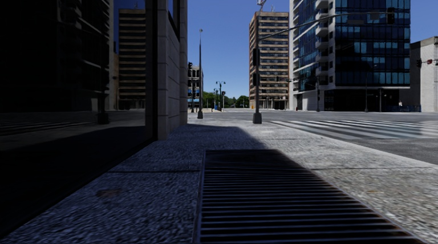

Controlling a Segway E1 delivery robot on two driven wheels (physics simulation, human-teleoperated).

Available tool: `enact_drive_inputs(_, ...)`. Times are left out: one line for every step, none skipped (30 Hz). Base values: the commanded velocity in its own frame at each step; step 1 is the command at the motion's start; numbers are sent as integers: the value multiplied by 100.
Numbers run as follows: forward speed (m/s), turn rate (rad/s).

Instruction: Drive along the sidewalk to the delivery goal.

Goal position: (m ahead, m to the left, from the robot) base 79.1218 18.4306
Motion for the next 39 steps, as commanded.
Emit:
enact_drive_inputs(200, 0)
enact_drive_inputs(200, 0)
enact_drive_inputs(200, 0)
enact_drive_inputs(200, 0)
enact_drive_inputs(200, 0)
enact_drive_inputs(200, 0)
enact_drive_inputs(200, 0)
enact_drive_inputs(200, 0)
enact_drive_inputs(200, 0)
enact_drive_inputs(200, 0)
enact_drive_inputs(200, 0)
enact_drive_inputs(200, 0)
enact_drive_inputs(200, 0)
enact_drive_inputs(200, 0)
enact_drive_inputs(200, 0)
enact_drive_inputs(200, 0)
enact_drive_inputs(200, 0)
enact_drive_inputs(200, 0)
enact_drive_inputs(200, 0)
enact_drive_inputs(200, 0)
enact_drive_inputs(200, 0)
enact_drive_inputs(200, 0)
enact_drive_inputs(200, 0)
enact_drive_inputs(200, 0)
enact_drive_inputs(200, 0)
enact_drive_inputs(200, 0)
enact_drive_inputs(200, 0)
enact_drive_inputs(200, 0)
enact_drive_inputs(200, 0)
enact_drive_inputs(200, 0)
enact_drive_inputs(200, 0)
enact_drive_inputs(200, 0)
enact_drive_inputs(200, 0)
enact_drive_inputs(200, 0)
enact_drive_inputs(200, 0)
enact_drive_inputs(200, 0)
enact_drive_inputs(200, 0)
enact_drive_inputs(200, 0)
enact_drive_inputs(200, 0)
